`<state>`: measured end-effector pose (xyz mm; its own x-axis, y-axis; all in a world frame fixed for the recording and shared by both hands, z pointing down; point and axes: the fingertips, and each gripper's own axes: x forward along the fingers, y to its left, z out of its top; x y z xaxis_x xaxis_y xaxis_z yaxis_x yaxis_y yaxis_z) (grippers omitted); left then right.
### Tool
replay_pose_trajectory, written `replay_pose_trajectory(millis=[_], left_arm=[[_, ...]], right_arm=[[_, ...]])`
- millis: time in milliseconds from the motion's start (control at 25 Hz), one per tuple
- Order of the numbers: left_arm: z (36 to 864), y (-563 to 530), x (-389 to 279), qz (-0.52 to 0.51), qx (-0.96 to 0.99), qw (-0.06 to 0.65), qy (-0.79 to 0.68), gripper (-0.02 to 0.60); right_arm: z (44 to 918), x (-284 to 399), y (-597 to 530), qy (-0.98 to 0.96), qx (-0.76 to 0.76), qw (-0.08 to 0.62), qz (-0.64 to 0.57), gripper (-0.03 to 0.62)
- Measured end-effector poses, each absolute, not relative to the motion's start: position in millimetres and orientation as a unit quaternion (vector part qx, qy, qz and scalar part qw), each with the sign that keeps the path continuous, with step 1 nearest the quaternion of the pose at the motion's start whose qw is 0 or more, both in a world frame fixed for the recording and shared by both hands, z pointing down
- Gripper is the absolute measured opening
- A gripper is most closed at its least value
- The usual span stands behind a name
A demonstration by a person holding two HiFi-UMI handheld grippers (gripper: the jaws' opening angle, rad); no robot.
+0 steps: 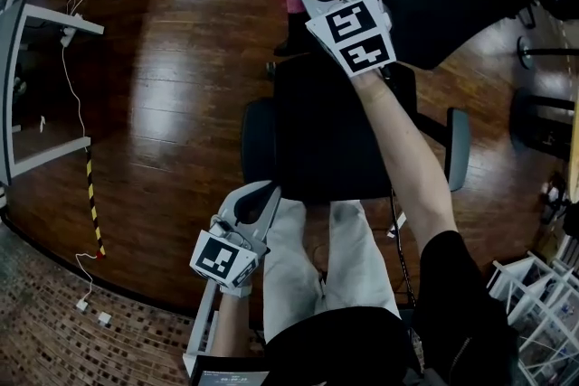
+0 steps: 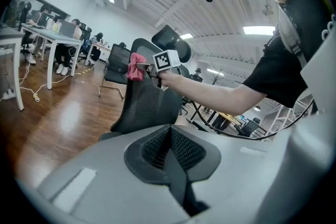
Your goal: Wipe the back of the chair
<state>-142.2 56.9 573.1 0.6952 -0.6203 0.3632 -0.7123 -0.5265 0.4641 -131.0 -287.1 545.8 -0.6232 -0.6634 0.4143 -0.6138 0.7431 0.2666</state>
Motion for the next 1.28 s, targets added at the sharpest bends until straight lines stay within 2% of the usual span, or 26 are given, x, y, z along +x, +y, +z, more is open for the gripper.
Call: replay_pose_trajectory(millis=[760, 1120, 1280], left_arm=[[552.1, 19.2, 62.2, 0.111, 0.924, 0.268, -0.249, -0.011], [552.5, 29.7, 95.3, 0.109, 0.930, 0.269, -0.227, -0.011], [550.9, 29.9, 85.5, 0.109, 0.927, 0.271, -0.236, -0.011]], right_arm=[[525.4, 245.8, -315.9, -0.799, 0.552, 0.239, 0.016, 0.044], [514.8, 355.6, -306.0, -0.716, 0.652, 0.247, 0.036, 0.044], [505.3, 358.2, -307.9, -0.708, 0.661, 0.247, 0.028, 0.043]])
